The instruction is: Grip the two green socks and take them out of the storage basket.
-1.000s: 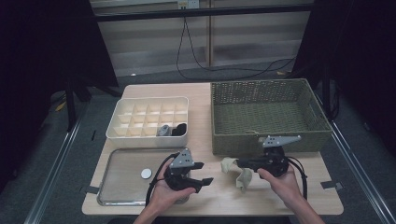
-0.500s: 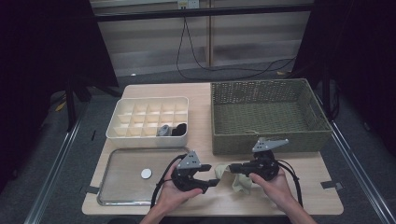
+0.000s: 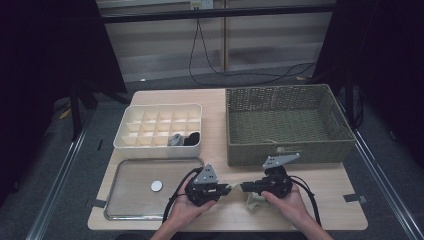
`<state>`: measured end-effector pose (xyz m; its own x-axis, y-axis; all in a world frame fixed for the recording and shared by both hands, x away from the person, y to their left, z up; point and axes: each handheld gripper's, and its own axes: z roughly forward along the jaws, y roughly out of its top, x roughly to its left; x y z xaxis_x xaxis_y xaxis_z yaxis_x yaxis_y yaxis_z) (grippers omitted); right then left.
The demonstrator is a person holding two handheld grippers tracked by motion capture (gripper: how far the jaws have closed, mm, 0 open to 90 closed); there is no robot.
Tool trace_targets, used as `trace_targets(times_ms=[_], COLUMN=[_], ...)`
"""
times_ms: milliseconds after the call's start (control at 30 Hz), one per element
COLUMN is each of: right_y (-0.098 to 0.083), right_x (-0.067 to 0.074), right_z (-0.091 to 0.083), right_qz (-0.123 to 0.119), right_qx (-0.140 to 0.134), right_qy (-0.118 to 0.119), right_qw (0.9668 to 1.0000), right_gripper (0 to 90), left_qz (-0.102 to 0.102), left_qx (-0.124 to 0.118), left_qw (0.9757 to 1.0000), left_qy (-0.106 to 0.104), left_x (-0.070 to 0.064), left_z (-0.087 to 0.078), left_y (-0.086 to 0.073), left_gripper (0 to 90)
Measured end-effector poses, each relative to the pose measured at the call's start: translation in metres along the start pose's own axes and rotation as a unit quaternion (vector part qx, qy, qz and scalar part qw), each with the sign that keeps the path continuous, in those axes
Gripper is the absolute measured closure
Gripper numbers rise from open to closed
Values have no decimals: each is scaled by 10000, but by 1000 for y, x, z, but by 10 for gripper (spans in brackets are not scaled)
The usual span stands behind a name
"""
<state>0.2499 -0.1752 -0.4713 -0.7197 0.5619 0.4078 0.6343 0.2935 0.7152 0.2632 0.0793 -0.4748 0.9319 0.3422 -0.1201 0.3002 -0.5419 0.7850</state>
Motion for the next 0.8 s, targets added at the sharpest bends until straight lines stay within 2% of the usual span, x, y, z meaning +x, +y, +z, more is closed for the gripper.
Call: trace_targets(times_ms=[100, 233, 300, 400, 467, 600, 767, 800], right_y=[-5, -14, -19, -20, -20, -21, -21, -22], right_x=[2, 1, 0, -1, -2, -4, -7, -8], right_z=[4, 8, 10, 8, 4, -6, -16, -18], right_qz=[-87, -70, -79, -69, -56, -1, 4, 43], right_qx=[186, 416, 521, 511, 454, 300, 148, 177], right_qy=[-78, -127, -153, -174, -182, -170, -216, -270], right_qw=[9998, 9990, 9985, 9985, 9988, 9994, 9997, 9995], right_gripper=[900, 896, 856, 815, 767, 726, 724, 737], left_qz=[77, 245, 348, 378, 370, 374, 359, 296], left_qx=[58, 283, 384, 424, 456, 474, 560, 553], left_qw=[9999, 9992, 9985, 9981, 9979, 9976, 9972, 9974], left_qy=[-41, -135, -197, -224, -262, -336, -352, -356], left_x=[-1, -8, -12, -13, -14, -14, -12, -12], left_z=[-1, 2, 4, 5, 4, 4, 2, 0], left_y=[-3, -9, -10, -11, -12, -13, -15, -15], left_gripper=[840, 834, 827, 817, 800, 779, 748, 729])
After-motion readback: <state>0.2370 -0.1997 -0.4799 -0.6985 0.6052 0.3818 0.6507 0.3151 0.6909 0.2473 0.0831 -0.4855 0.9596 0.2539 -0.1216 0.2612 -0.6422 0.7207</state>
